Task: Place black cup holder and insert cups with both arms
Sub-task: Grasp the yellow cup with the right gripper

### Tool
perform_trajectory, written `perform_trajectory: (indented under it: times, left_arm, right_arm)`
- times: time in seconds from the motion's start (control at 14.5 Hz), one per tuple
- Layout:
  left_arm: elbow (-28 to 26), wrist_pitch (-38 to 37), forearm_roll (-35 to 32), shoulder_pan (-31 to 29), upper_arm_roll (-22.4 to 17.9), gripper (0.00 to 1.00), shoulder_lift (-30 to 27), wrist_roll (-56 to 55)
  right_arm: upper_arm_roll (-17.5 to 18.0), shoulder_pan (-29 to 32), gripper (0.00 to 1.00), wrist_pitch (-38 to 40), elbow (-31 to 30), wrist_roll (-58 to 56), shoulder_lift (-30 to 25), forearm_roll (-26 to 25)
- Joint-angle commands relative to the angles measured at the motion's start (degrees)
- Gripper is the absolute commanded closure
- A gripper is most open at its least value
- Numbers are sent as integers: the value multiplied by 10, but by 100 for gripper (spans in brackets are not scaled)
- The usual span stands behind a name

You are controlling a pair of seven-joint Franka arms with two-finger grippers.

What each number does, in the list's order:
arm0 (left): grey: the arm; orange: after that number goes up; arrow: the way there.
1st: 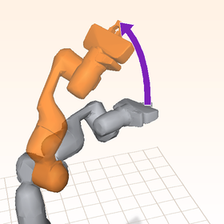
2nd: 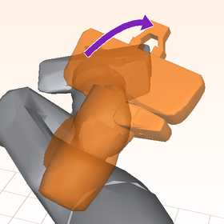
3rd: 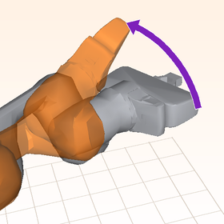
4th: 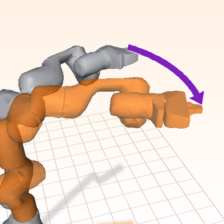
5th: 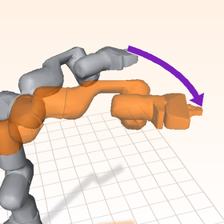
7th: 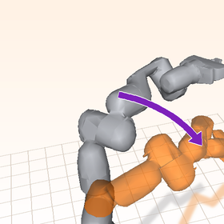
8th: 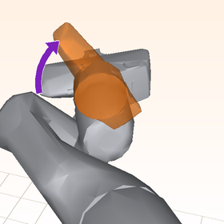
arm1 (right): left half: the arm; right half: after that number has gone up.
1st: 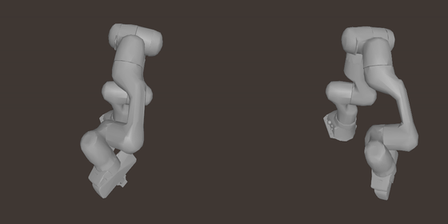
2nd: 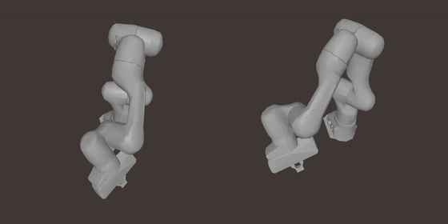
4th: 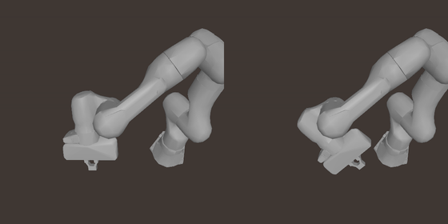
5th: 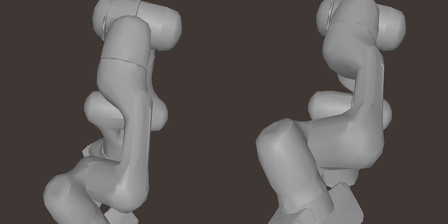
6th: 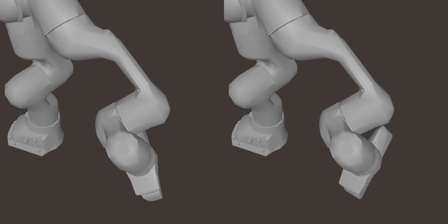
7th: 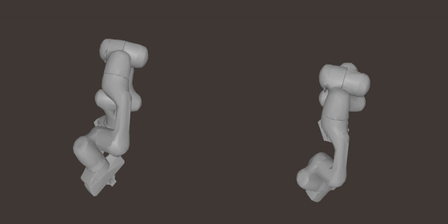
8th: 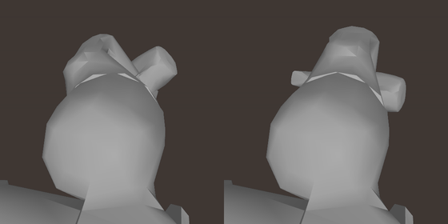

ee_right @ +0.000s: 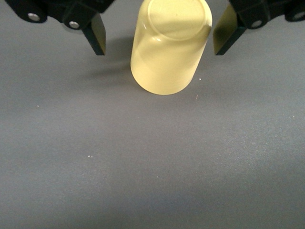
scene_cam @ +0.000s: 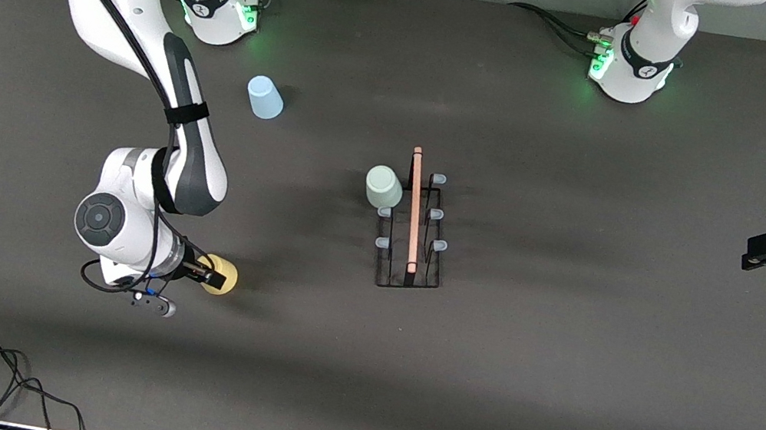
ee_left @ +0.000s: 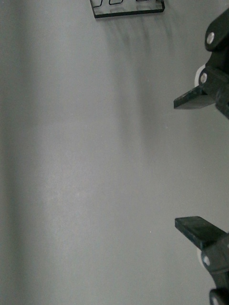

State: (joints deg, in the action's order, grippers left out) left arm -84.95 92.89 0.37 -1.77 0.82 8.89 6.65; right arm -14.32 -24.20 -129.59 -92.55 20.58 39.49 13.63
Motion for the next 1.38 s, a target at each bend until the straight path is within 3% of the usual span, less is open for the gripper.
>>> perform_trajectory:
  times: [0.0,0.28,0.69,0.76,1.1,1.31]
  left_arm:
    - [0,-6,-10,6,-3,0,-5,-10]
    - [0,-6,-10,5,-3,0,-5,-10]
    - [0,-6,-12,5,-3,0,-5,-15]
    - [0,-6,-12,6,-3,0,-5,-15]
    - [0,-4,-12,4,-3,0,-4,-14]
    - [0,-3,-12,5,-3,0,-3,-15]
  right_arm:
    - [2,-1,0,-29,-4,-15,10,35]
    - [2,-3,2,-32,-4,-13,16,36]
    - [3,-3,70,-16,-9,-14,1,36]
    - [3,-3,75,1,-6,-14,-9,36]
    - [4,-9,76,85,4,31,-71,75]
    - [4,-52,76,91,19,126,-86,77]
